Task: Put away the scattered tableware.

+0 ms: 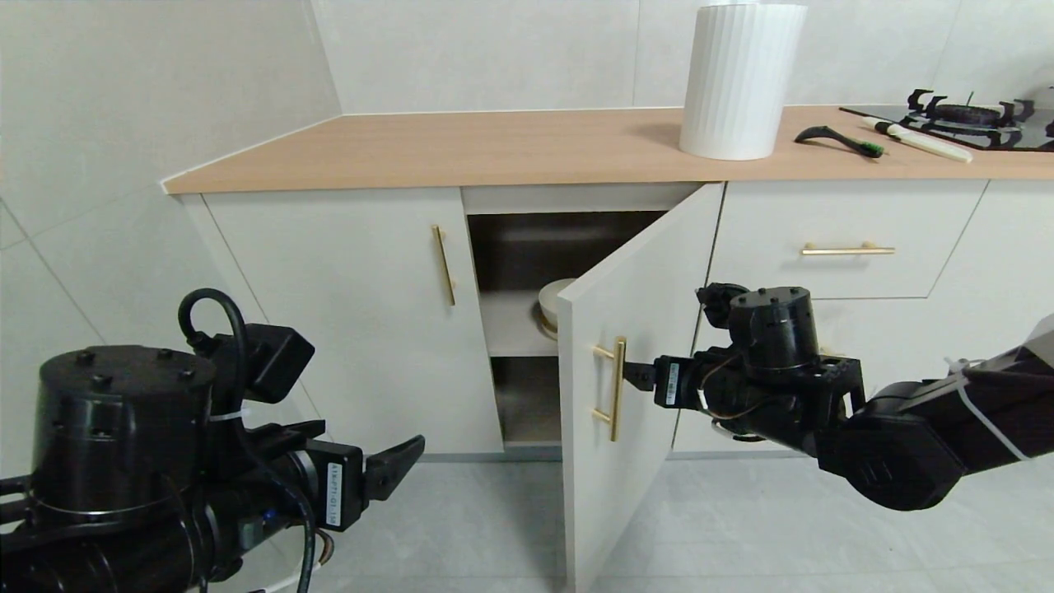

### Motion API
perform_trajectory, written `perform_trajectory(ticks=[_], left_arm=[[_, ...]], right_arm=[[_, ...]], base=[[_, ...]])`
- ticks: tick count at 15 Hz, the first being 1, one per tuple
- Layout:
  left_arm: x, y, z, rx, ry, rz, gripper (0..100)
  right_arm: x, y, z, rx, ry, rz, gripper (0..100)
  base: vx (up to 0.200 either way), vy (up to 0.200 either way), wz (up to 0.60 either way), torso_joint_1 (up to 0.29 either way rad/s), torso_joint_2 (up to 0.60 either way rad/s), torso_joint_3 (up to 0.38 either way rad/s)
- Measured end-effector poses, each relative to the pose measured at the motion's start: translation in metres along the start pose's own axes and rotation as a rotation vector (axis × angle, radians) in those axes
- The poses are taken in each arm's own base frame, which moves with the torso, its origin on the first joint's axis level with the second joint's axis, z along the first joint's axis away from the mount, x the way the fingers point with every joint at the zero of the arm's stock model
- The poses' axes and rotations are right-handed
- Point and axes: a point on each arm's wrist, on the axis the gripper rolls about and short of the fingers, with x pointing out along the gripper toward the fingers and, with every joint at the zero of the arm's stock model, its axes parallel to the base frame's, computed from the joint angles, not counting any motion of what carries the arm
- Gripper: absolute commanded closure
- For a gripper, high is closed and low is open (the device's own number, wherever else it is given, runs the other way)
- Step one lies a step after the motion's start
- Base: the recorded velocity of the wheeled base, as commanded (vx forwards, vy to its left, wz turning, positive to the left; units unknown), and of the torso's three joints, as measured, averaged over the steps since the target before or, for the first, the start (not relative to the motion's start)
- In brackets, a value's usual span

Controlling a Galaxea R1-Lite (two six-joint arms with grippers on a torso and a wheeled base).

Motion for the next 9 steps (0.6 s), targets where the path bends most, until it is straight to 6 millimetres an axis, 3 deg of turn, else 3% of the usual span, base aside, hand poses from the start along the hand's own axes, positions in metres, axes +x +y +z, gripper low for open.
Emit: perform_trajectory(ticks=[4,9], left_arm=[[-0.001,0.001,0.000,0.023,-0.002,0.001,0],[-0.002,0.001,0.001,0.023,-0.007,0.002,0]], right_arm=[[0.005,-0.003,-0.009,0.002,0.021,-0.011,0],[0.016,0.000,-0.006,0.035,-0.090,0.023,0]], base=[[0.000,0.000,0.00,0.000,0.00,0.000],[0.200,0.000,0.00,0.000,0.00,0.004]])
